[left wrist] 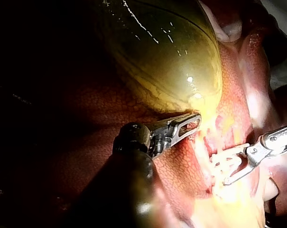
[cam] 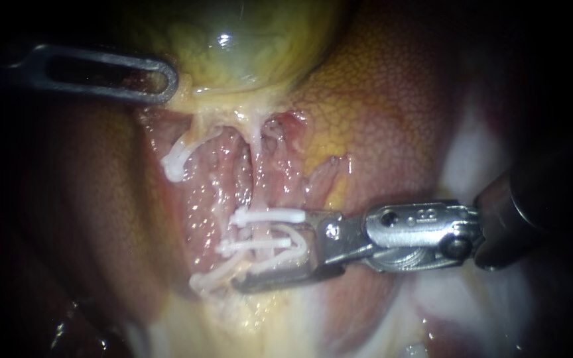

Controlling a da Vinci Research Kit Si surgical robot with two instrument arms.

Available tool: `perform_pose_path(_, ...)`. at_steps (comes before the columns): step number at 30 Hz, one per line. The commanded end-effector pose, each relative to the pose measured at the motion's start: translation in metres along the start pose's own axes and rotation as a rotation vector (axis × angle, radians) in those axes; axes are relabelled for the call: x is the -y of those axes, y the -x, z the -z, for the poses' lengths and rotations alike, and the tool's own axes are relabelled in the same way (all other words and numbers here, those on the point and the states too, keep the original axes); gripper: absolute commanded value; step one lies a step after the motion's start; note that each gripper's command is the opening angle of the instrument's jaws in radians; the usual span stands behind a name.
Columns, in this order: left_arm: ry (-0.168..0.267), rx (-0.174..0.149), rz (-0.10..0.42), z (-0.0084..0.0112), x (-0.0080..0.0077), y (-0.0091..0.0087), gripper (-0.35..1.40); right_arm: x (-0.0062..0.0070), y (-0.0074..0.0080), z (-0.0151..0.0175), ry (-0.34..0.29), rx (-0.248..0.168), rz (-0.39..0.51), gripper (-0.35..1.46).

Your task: Clipping third clip right tube

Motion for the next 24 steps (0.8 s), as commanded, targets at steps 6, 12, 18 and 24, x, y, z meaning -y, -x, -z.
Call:
perform_pose_path(6,0.000,0.000,0.000,0.0000,0.0000,0.0000,-0.35,-0.0003,-0.0007,0.0003,0.001,-0.004,-0.006,0.49)
perform_pose_path(12,0.000,0.000,0.000,0.0000,0.0000,0.0000,-0.35,-0.0011,-0.0023,0.0010,0.001,-0.014,0.002,0.49)
perform_pose_path(18,0.000,0.000,0.000,0.0000,0.0000,0.0000,-0.35,-0.0024,-0.0046,0.0018,0.008,-0.036,0.003,0.49)
perform_pose_path(24,0.000,0.000,0.000,0.0000,0.0000,0.0000,-0.35,-0.0039,-0.0062,0.0022,0.015,-0.073,-0.010,0.49)
